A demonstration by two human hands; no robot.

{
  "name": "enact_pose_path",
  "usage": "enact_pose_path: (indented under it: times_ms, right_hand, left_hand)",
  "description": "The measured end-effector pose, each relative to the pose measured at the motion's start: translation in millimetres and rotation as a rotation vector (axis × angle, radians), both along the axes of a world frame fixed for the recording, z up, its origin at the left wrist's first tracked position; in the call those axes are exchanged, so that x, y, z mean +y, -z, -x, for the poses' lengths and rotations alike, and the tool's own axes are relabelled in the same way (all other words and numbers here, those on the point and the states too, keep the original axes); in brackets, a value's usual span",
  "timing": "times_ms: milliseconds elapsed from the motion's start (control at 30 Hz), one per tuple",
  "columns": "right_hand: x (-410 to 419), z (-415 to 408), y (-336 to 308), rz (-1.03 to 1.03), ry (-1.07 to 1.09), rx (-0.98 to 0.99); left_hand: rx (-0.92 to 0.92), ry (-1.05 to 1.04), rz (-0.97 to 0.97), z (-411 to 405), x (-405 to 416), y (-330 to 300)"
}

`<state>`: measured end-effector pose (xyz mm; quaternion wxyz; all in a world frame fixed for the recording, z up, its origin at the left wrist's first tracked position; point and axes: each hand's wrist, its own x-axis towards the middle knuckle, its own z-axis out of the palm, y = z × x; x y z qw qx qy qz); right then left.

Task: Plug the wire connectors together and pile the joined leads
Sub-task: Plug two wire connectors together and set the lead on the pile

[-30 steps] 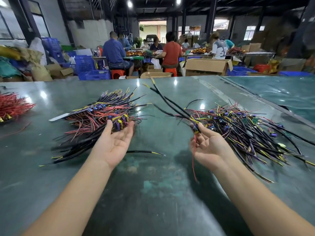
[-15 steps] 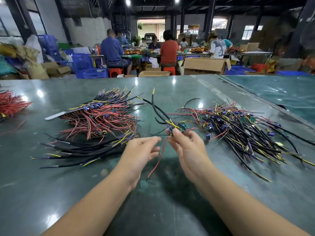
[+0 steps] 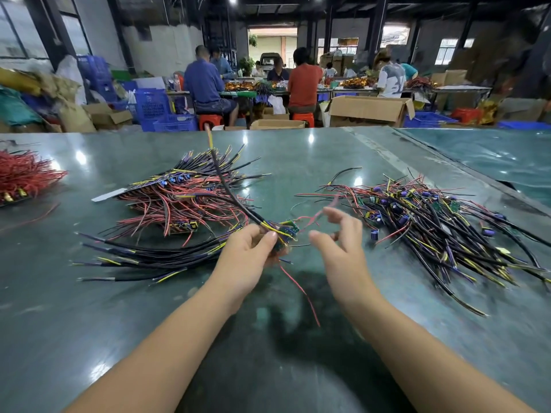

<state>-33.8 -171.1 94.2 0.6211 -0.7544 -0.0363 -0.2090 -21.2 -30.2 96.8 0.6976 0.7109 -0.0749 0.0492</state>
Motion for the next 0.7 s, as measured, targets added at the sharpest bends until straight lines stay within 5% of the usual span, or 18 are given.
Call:
enact_pose_path:
  times_ms: [267,700]
  right_hand:
    - [-11,-4,-4,0.371,-0.133,0.035]
    - [-15,-8,-6,0.117,-0.227,0.124]
  left_hand:
    - [-0.261,0.029,-0.536,2,1,1]
    - [-0.276,0.022,-0.503,2,4,1]
